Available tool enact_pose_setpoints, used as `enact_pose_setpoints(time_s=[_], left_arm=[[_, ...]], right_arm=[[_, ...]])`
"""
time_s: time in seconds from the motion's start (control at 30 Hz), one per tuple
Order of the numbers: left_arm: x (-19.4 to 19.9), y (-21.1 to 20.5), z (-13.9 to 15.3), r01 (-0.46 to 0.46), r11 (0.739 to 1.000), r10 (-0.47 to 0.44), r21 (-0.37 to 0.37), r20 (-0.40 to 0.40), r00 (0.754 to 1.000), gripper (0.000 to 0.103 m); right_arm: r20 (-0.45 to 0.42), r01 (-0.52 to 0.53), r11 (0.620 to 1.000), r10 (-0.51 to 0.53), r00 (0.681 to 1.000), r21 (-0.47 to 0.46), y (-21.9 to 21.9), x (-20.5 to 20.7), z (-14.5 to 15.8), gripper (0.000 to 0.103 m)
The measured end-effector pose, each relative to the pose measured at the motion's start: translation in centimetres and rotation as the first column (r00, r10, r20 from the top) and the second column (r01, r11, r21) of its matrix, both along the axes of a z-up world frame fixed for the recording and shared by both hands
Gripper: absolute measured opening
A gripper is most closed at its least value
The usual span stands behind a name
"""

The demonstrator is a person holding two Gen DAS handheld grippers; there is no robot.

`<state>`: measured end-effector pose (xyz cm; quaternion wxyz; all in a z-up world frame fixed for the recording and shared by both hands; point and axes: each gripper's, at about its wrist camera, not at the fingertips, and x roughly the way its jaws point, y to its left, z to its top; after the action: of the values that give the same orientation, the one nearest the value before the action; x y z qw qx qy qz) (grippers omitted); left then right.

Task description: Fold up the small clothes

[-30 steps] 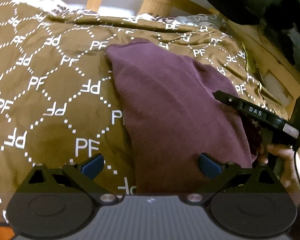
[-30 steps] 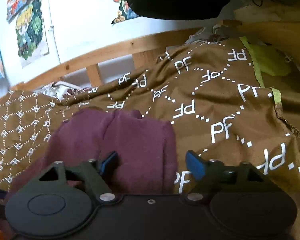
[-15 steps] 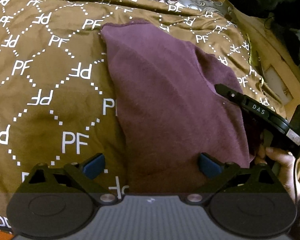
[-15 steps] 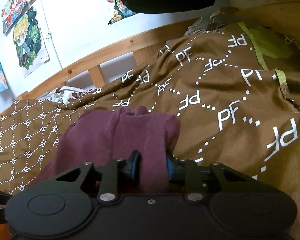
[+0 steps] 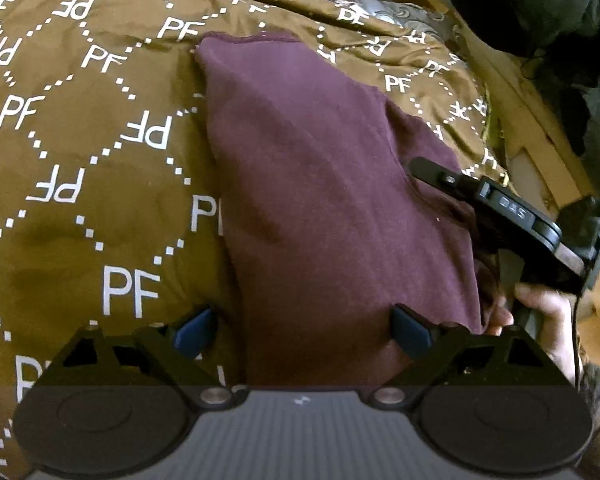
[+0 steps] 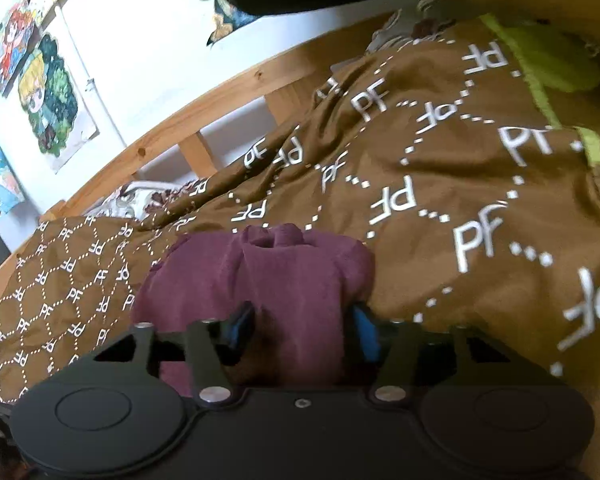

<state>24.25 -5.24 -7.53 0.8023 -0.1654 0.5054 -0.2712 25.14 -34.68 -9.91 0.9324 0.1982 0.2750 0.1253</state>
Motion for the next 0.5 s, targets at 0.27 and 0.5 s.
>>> enact_pose_setpoints(time_s=[0.27,0.5], left_arm=[[-0.1,0.3,0.1,0.026,0.999,-0.026,-0.043,-0.003,1.0,0.07],[-0.7,0.1,1.0,0.041,0.998,-0.04,-0.038,0.034,0.999,0.055]], right_arm=[[-0.024,0.018,0.99,-0.021,0.999,-0.139,2.1,0.6,0.7,0.039],[0.026,0.04,0.975,-0.035,0.999,-0.217,3.7,-1.2,2.2,0.02]])
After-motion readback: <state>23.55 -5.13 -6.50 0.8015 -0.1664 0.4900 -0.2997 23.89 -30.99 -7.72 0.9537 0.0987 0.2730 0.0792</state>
